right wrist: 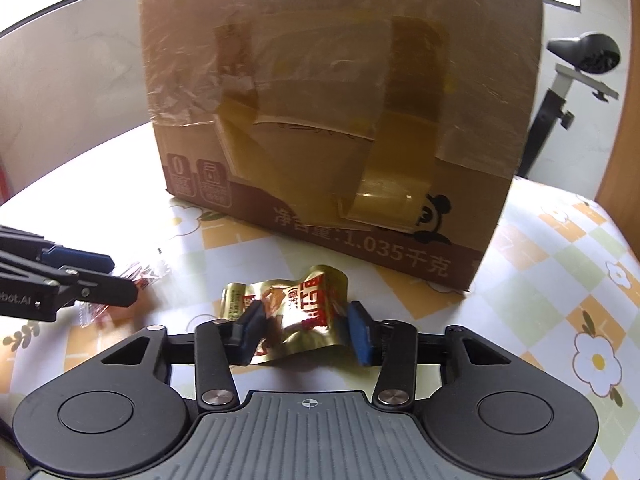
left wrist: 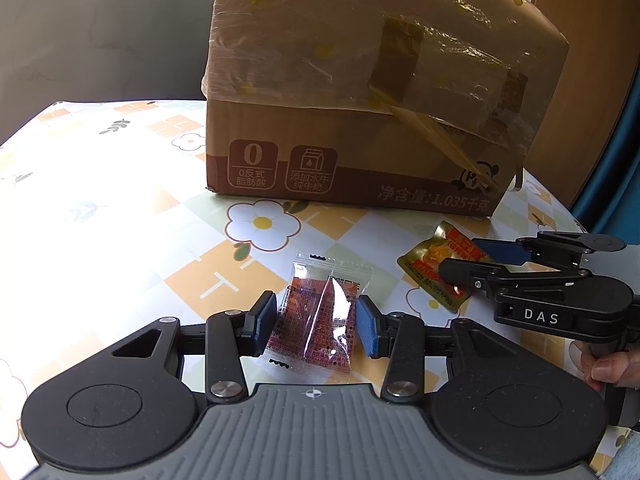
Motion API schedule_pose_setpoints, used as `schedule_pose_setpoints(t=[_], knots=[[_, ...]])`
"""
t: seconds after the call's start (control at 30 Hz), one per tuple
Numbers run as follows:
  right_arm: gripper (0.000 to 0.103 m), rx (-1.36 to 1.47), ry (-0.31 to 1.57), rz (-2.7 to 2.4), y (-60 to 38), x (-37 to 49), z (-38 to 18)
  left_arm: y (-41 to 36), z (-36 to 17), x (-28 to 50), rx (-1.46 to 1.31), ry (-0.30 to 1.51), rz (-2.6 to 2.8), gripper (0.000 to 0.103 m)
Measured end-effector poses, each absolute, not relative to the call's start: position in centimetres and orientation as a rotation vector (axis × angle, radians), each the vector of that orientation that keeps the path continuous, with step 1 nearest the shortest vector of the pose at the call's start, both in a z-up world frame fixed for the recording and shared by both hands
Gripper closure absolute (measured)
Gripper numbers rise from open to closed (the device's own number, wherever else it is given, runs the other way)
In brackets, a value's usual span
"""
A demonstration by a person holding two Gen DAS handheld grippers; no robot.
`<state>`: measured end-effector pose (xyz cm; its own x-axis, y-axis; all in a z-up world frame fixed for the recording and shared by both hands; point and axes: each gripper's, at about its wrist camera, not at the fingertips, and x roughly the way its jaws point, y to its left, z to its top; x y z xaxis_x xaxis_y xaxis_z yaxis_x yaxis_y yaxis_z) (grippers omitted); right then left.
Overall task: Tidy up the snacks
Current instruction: 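Lift the sachet with left tool while right tool lifts gold pouch over box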
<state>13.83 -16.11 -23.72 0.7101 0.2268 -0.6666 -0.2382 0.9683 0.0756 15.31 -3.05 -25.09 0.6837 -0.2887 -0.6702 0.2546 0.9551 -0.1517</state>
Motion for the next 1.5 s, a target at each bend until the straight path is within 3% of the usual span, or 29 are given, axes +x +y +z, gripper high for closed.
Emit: schedule_pose_setpoints(t=[0.47, 0.83, 1.2, 1.5], knots=[[0.082, 0.221, 0.749, 0.289, -19.3, 12.4, -22.4, -3.1, -24.5, 14.6, -0.066, 0.746, -0.339, 0.064], [0.083, 0.373, 0.725, 0.263, -22.7, 9.2, -21.2, -3.1, -22.1, 13.5, -0.06, 0.677, -0.354, 0.064], [0.083, 0.417, 0.482, 0.265, -26.2, 7.6, -12.9, -3.4, -13.9, 12.8, -0.019, 0.442, -0.406, 0.064], [0.082, 0.346, 0.274, 0.307, -27.5, 12.3, -5.1, -4.9, -6.0, 16.7, 0.016, 0.255, -0.442, 0.063]])
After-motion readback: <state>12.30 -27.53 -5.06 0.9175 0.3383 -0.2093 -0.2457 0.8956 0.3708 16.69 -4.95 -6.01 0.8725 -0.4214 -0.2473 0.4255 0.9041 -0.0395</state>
